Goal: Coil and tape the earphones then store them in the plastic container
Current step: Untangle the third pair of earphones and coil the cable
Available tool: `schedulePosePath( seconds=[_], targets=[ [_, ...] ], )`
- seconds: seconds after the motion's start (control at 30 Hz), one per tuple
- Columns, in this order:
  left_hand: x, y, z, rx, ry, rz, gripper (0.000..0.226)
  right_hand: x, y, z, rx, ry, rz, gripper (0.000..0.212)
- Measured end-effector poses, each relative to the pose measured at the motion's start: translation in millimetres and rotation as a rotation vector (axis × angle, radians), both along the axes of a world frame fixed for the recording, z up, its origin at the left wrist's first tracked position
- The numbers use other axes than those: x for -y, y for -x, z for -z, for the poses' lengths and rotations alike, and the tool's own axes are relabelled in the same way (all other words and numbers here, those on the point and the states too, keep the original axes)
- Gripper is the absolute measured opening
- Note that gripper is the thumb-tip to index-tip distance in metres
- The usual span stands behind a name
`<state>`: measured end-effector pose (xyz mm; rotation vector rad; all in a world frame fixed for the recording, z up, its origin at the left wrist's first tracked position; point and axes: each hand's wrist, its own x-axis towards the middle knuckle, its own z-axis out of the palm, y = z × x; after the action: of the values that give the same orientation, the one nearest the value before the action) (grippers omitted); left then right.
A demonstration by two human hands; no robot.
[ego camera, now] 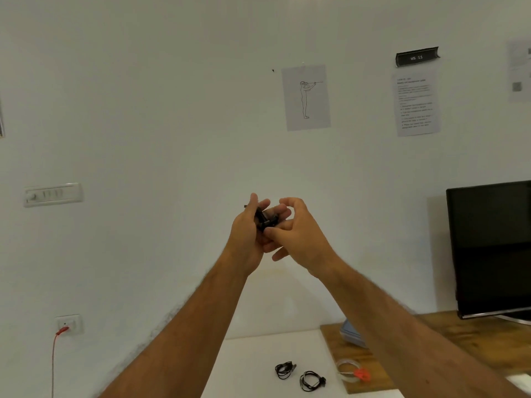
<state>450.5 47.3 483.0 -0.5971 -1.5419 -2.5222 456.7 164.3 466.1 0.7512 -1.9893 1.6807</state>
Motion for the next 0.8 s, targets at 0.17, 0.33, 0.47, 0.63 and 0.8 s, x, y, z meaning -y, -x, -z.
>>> schedulePosePath(
  seconds=[0.17, 0.33, 0.47, 0.63, 0.8],
  targets=[
    [0.4, 1.3, 5.0, -0.009, -0.072, 0.01, 0.028, 9.6, 4.7, 11.3, -0.171, -0.001, 0.198, 0.048],
    [-1.5, -4.0, 4.7, -0.019, -0.053, -0.026, 0.037, 12.8, 9.3, 18.0, -0.306, 0.024, 0.281, 0.023],
    [-1.3, -4.0, 5.6, 0.006, -0.168, 0.04, 0.025, 13.3, 12.7, 20.2, -0.394, 0.029, 0.321, 0.013],
    [-2.2, 1.7, 8.3, 0.015, -0.334, 0.115, 0.02, 13.1, 16.8, 23.2, -0.438, 0.01, 0.363, 0.008],
    [-2.9, 3.4, 10.5, 0.017, -0.307, 0.088, 0.023, 12.6, 21.9, 26.5, -0.466, -0.07, 0.382, 0.012]
  ],
)
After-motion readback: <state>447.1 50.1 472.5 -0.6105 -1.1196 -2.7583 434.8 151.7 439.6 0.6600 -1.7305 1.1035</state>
